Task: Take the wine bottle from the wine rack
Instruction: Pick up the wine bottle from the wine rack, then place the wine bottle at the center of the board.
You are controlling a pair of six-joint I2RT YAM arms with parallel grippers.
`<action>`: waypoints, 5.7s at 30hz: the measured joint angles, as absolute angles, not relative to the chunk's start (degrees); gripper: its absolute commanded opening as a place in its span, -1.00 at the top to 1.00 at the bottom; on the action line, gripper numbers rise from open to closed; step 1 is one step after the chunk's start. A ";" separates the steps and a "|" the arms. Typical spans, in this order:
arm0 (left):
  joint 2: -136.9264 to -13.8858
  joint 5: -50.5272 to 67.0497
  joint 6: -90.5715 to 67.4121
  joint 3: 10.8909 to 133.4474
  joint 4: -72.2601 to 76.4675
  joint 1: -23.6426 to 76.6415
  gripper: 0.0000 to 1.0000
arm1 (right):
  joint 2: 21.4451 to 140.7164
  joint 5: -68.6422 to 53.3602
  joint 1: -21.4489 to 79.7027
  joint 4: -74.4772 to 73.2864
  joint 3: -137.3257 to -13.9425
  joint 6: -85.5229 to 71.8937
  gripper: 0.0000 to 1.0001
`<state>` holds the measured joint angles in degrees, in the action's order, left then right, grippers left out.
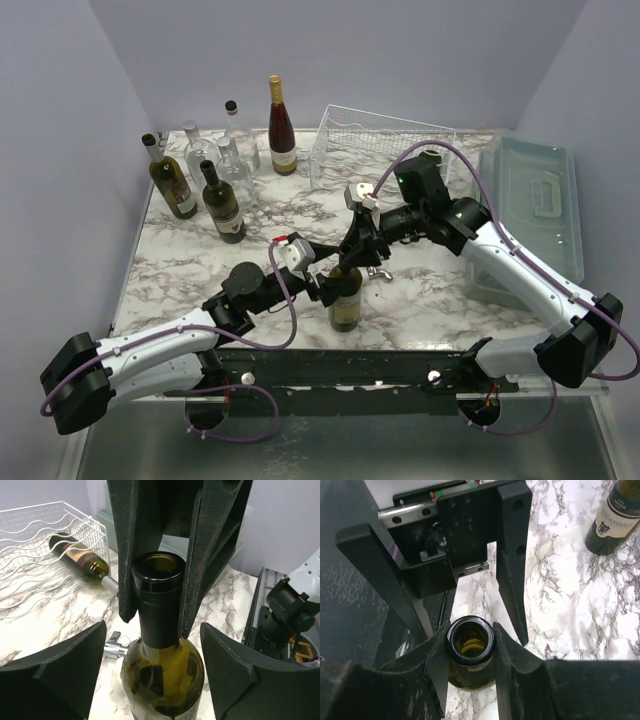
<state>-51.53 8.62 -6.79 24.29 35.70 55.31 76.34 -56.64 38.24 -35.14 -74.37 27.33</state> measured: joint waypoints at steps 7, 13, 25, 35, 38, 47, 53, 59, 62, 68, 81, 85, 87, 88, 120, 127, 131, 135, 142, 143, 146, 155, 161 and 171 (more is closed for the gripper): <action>-56.82 8.01 -7.60 24.80 38.35 55.92 -0.09 | 76.34 -55.90 38.24 -33.93 -73.65 25.91 1.00; -58.81 7.94 -7.75 24.88 40.80 56.01 0.44 | 76.31 -55.92 38.24 -32.64 -72.99 24.91 1.00; -59.51 6.96 -7.01 25.08 42.24 56.66 1.00 | 74.63 -54.50 38.15 -29.50 -70.98 23.29 0.00; -56.88 6.20 -4.97 24.36 40.07 57.17 1.00 | 72.77 -54.15 37.76 -26.46 -70.30 19.88 -0.60; -56.38 5.50 -4.43 24.32 39.46 57.01 1.00 | 71.70 -55.92 37.32 -26.57 -70.32 19.05 -0.61; -53.45 3.29 -2.31 24.32 35.38 56.73 1.00 | 68.38 -61.49 32.29 -26.70 -70.48 17.69 -0.64; -50.30 0.34 -1.21 26.02 27.94 53.25 1.00 | 64.60 -64.69 21.17 -21.06 -68.40 10.33 -0.70; -49.63 0.32 -0.93 29.61 22.92 45.30 1.00 | 61.34 -64.90 14.46 -14.96 -60.73 5.39 -0.72; -50.13 0.75 -0.82 31.86 21.76 40.07 1.00 | 61.01 -64.53 13.19 -13.47 -56.88 4.95 -0.78; -56.51 2.24 -0.56 39.18 20.82 31.75 1.00 | 59.99 -63.18 11.40 -10.41 -49.84 5.02 -0.82; -79.55 3.88 1.32 58.00 23.57 22.85 1.00 | 58.63 -62.63 9.54 -8.64 -46.44 6.39 -0.83; -85.52 3.88 1.34 61.63 25.65 21.85 1.00 | 57.95 -62.19 9.08 -8.97 -46.44 7.46 -0.83; -88.09 3.88 1.30 63.05 26.79 21.37 1.00 | 57.84 -62.04 8.99 -9.23 -46.44 7.81 -0.83; -88.99 3.88 1.17 63.55 27.16 21.15 1.00 | 57.82 -61.95 8.97 -9.34 -46.44 8.03 -0.83; -107.42 3.42 1.30 74.67 37.26 14.28 0.94 | 58.57 -61.08 8.97 -13.13 -46.72 11.25 -0.84; -108.05 3.42 1.30 74.67 37.56 14.11 0.72 | 58.61 -61.08 8.97 -13.19 -46.76 11.64 -0.84; -108.07 3.42 1.30 74.67 38.26 14.09 0.46 | 58.74 -61.10 8.97 -13.19 -46.76 11.68 -0.84; -108.07 3.40 1.28 74.67 38.81 14.00 0.31 | 58.87 -61.08 8.95 -13.28 -46.78 11.73 -0.84; -108.07 3.29 1.06 74.65 38.94 13.98 0.25 | 58.87 -60.90 8.93 -13.30 -46.78 12.10 -0.84; -108.07 3.29 1.06 74.61 38.94 13.98 0.25 | 58.87 -60.88 8.93 -13.32 -46.78 12.10 -0.84; -108.07 3.29 0.89 74.54 39.35 13.98 0.24 | 58.87 -60.84 8.93 -13.34 -46.81 12.12 -0.84; -108.03 2.96 0.67 74.54 44.29 13.98 0.07 | 58.87 -60.71 8.93 -13.39 -46.85 12.34 -0.84; -107.92 2.98 -0.03 74.50 44.93 13.98 -0.41 | 58.87 -60.71 8.93 -13.39 -46.89 12.53 -0.84; -101.58 2.94 -3.07 70.54 44.88 13.98 -0.97 | 58.87 -60.71 8.93 -13.41 -46.89 12.99 -0.84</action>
<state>-101.58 2.94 -3.07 70.54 44.88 13.98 58.87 -60.71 8.93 -13.41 -46.89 12.99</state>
